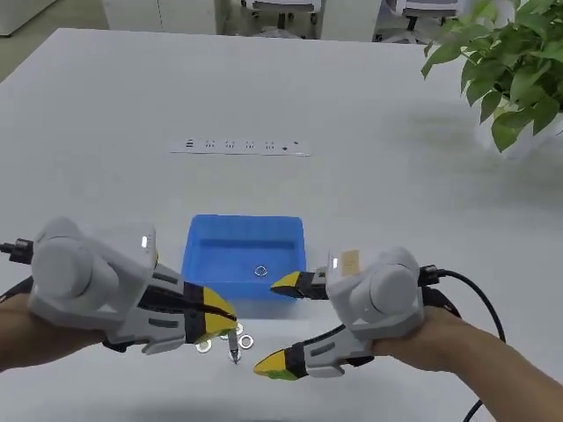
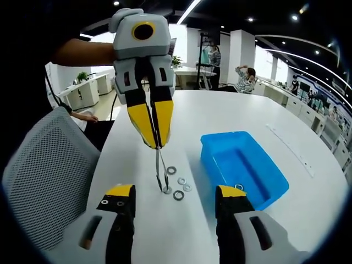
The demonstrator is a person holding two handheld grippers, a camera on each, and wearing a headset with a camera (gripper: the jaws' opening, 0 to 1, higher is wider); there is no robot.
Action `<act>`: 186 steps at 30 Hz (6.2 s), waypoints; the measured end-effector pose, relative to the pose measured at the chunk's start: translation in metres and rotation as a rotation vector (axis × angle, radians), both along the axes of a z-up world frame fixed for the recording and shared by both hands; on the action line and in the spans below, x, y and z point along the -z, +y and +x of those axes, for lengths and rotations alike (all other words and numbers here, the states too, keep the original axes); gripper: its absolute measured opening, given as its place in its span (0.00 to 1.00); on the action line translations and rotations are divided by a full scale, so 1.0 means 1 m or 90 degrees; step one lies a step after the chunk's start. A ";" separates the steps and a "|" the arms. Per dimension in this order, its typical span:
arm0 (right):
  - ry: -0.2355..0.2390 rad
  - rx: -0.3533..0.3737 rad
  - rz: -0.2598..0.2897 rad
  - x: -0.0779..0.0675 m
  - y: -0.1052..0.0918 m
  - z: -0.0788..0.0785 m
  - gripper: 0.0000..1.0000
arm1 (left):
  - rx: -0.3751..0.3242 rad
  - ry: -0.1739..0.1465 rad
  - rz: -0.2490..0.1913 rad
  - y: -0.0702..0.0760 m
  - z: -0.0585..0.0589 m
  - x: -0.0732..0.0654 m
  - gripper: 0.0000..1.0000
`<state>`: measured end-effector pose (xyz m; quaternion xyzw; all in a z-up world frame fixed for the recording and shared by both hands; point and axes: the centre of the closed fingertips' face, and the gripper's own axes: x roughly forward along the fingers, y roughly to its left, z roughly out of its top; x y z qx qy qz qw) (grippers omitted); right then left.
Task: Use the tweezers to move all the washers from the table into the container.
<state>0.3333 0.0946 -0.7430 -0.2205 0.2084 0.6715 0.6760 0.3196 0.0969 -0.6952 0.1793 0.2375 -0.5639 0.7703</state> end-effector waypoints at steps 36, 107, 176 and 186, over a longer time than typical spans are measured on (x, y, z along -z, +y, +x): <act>-0.026 -0.122 -0.027 0.015 0.025 -0.020 0.11 | 0.015 0.013 0.000 -0.005 -0.001 0.000 0.05; -0.033 -0.141 -0.050 0.010 0.033 -0.025 0.09 | -0.078 0.007 -0.034 0.015 -0.002 0.003 0.60; -0.102 -0.109 -0.031 -0.022 0.052 0.072 0.10 | -0.226 0.002 -0.088 0.048 0.024 -0.006 0.97; -0.093 -0.109 -0.042 -0.006 0.054 0.083 0.10 | -0.227 0.002 -0.088 0.051 0.033 -0.004 0.95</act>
